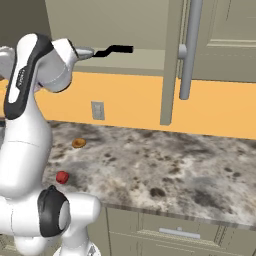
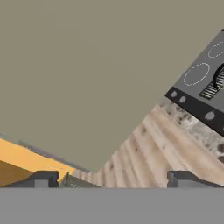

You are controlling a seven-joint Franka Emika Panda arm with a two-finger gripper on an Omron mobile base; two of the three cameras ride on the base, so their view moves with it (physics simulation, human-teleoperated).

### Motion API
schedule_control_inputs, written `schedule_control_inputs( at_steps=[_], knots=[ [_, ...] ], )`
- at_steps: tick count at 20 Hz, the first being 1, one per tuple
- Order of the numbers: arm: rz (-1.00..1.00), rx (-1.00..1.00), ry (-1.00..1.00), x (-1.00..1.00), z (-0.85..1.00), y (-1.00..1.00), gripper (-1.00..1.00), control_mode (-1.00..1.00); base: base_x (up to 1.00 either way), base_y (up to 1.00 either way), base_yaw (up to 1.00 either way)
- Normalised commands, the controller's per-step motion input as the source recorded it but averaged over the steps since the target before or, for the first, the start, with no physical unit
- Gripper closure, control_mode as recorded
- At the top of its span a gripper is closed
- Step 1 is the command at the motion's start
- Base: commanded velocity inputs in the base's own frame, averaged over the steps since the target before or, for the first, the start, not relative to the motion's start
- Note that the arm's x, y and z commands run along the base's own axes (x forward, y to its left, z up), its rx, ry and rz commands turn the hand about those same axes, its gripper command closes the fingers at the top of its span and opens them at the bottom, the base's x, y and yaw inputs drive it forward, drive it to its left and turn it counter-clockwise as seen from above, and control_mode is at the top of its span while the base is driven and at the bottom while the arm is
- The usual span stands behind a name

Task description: Pick the pan from the cabinet and place it on the stove. Then turn on the stove burner for the pan.

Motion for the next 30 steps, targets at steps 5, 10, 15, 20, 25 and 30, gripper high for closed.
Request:
schedule_control_inputs(
  at_steps=[5, 10, 15, 20, 25, 30],
  knots=[
    [-0.03, 0.0, -0.43, -0.47, 0.0, -0.25, -1.0, -1.0, 0.0, 0.0, 0.0],
    [-0.02, -0.02, -0.42, -0.22, 0.01, -0.35, -1.0, -1.0, 0.0, 0.0, 0.0],
    [-0.04, -0.05, -0.44, -0.08, 0.02, -0.36, -1.0, -1.0, 0.0, 0.0, 0.0],
    [-0.07, -0.06, -0.43, 0.0, 0.09, -0.35, -1.0, -1.0, 0.0, 0.0, 0.0],
    [-0.08, -0.06, -0.41, 0.0, 0.18, -0.36, -1.0, -1.0, 0.0, 0.0, 0.0],
    [-0.09, -0.05, -0.38, 0.0, 0.23, -0.33, -1.0, -1.0, 0.0, 0.0, 0.0]
  ],
)
